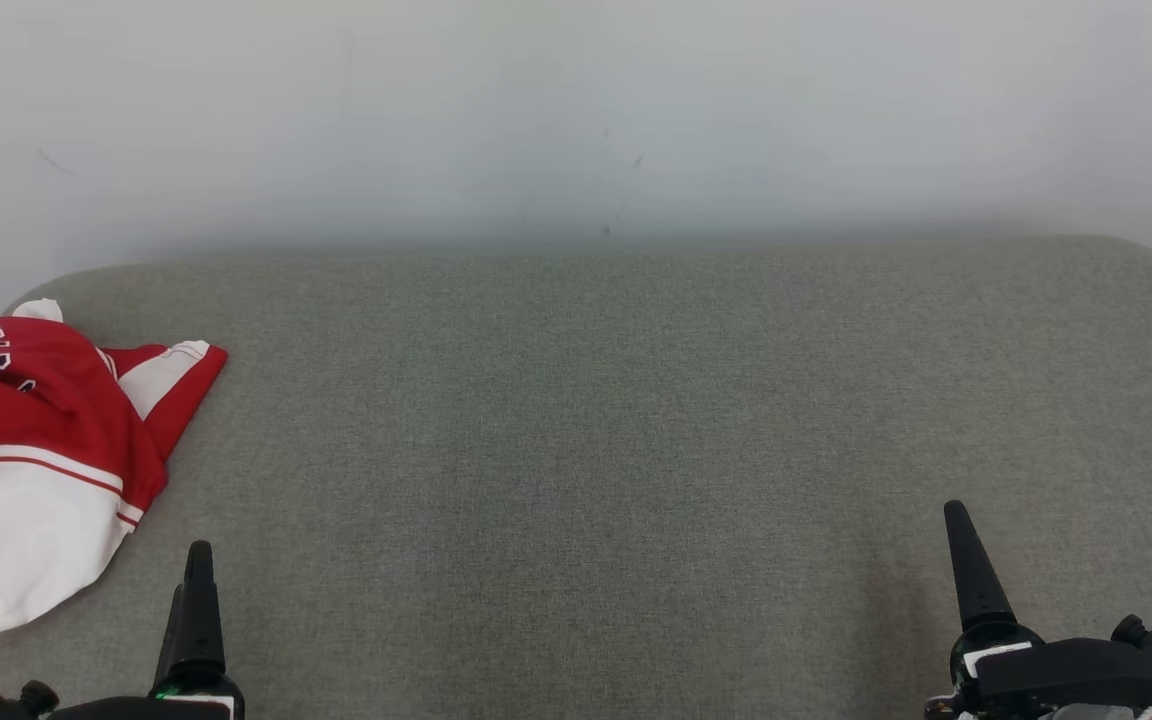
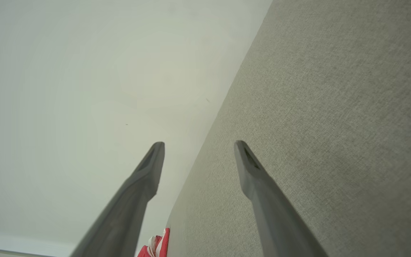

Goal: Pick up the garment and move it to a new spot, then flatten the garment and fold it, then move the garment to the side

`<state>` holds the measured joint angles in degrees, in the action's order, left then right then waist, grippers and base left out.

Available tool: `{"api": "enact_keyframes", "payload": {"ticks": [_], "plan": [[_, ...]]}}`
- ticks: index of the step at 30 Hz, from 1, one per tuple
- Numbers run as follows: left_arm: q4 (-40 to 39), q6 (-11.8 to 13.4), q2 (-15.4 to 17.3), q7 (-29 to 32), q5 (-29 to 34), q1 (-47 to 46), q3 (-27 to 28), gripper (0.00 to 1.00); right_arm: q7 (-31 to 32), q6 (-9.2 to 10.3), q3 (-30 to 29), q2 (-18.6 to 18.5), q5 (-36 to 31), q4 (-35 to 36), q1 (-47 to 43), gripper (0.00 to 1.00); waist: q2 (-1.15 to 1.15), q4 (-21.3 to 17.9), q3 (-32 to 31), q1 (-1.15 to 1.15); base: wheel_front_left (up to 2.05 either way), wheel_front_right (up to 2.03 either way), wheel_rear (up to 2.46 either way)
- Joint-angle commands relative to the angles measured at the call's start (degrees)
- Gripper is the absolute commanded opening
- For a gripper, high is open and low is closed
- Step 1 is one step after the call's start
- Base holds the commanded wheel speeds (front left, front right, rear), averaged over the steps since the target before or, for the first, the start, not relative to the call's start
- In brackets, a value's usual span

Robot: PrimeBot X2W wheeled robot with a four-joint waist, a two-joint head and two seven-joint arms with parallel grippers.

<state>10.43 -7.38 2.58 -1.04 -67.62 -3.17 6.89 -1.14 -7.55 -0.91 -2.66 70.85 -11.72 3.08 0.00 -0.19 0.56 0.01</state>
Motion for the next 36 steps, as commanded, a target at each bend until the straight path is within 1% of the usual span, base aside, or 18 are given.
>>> {"api": "enact_keyframes", "payload": {"ticks": [1,10,20,26,28,36], "plan": [[-1.3,-0.1,0.2,-0.5,1.9,-0.2,0.2,1.00,-0.5,0.03,0.3,-0.2,-1.7,1.1,0.5,1.00,0.00,0.0,0.0,-0.01,0.00,0.00,0.00],[-2.7,-0.1,0.3,-2.4,13.5,0.4,0.0,1.00,-2.4,0.04,1.8,-0.2,-11.0,2.1,0.4,1.00,0.00,-0.1,0.2,-0.01,0.00,0.00,0.00],[-3.6,0.2,1.2,-4.3,26.0,1.0,-0.5,1.00,-4.3,0.05,2.3,-0.2,-22.0,2.3,0.1,1.00,0.00,-0.2,0.4,-0.01,0.00,0.00,0.00],[-4.1,0.7,1.9,-5.4,31.2,1.2,-1.1,1.00,-5.3,0.05,3.0,-0.2,-27.6,2.7,0.0,1.00,0.00,-0.2,0.5,-0.01,0.00,0.00,0.00],[-4.3,0.6,2.3,-5.9,33.2,1.1,-1.5,1.00,-5.8,0.06,3.3,-0.2,-30.1,2.9,0.0,1.00,0.00,-0.2,0.5,-0.01,0.00,0.00,0.00],[-4.6,0.5,3.5,-7.2,38.3,1.4,-2.4,1.00,-7.1,0.06,4.2,-0.2,-36.2,3.0,-0.3,1.00,0.00,-0.2,0.3,-0.01,0.00,0.00,0.00]]}}
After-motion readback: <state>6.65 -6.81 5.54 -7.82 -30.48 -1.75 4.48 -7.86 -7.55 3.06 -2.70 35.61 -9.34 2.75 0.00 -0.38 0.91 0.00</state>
